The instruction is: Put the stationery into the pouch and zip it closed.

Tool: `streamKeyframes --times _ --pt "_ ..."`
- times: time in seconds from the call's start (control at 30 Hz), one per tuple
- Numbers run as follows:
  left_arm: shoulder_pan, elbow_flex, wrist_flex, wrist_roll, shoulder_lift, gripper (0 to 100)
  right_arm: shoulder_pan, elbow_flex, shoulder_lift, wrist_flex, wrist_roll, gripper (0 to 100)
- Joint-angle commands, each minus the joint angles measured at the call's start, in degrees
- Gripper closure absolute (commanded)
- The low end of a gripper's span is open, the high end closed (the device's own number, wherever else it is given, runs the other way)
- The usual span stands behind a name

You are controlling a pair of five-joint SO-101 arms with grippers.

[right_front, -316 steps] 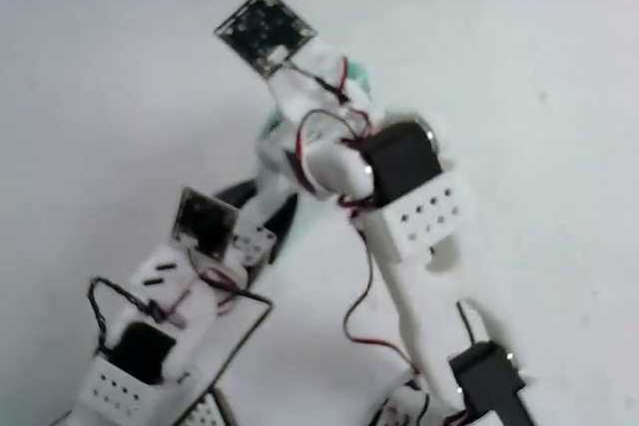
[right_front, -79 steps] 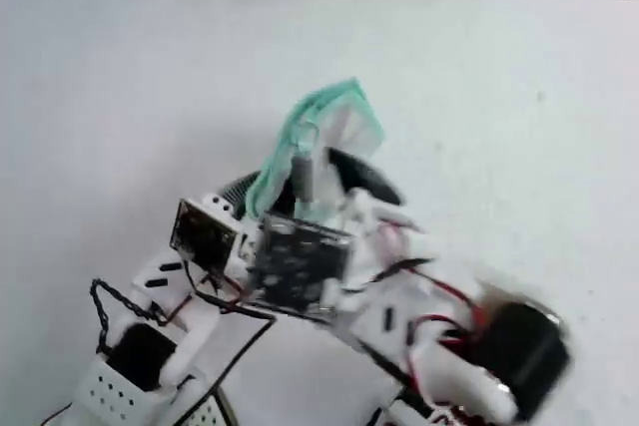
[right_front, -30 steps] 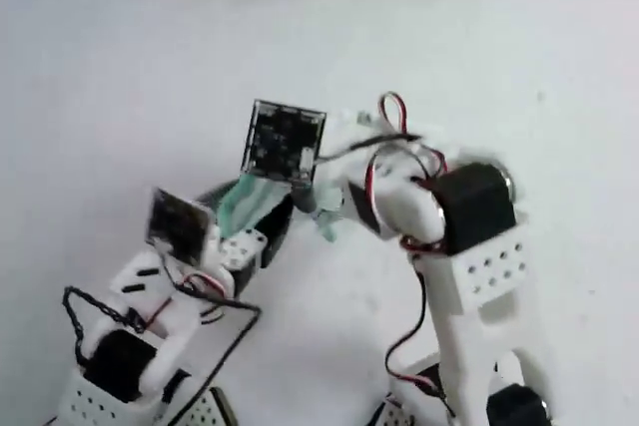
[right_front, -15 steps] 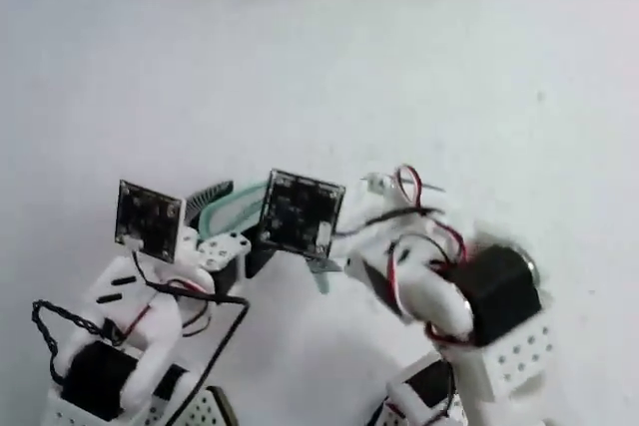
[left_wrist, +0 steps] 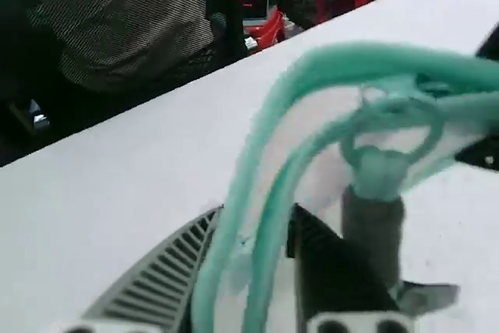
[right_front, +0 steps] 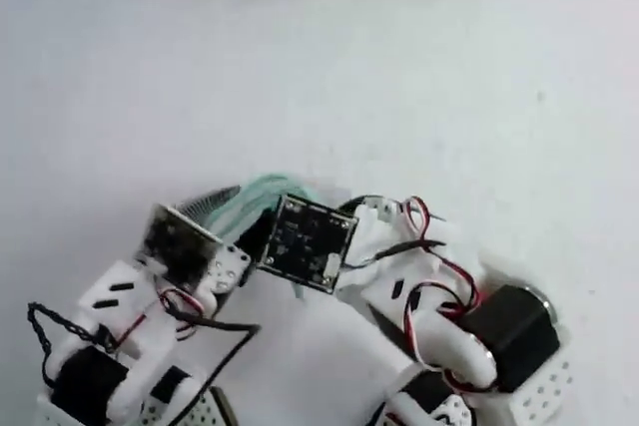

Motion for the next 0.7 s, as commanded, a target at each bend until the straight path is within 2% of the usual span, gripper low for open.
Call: streamKeyframes --times 0.0,0.13,0.27,0.5,0.67 --pt "2.77 -3.52 1.41 -1.85 0.48 98 -4.79 0.18 1.01 -1.98 1.41 97.8" --pt "2.77 -3.52 2.02 -2.11 0.48 98 -3.74 0.26 1.01 -3.74 2.29 96.2" --pt "2.77 -3.52 2.37 -2.20 0.48 98 0.22 1.93 1.01 -6.90 2.20 87.3" --pt "2.77 -3.52 2.37 -3.34 0.48 98 0.57 5.10 1.01 -11.74 2.29 86.1" --pt "2.77 -3.43 3.08 -4.48 0.48 98 0.57 4.40 1.01 -13.67 2.29 74.5"
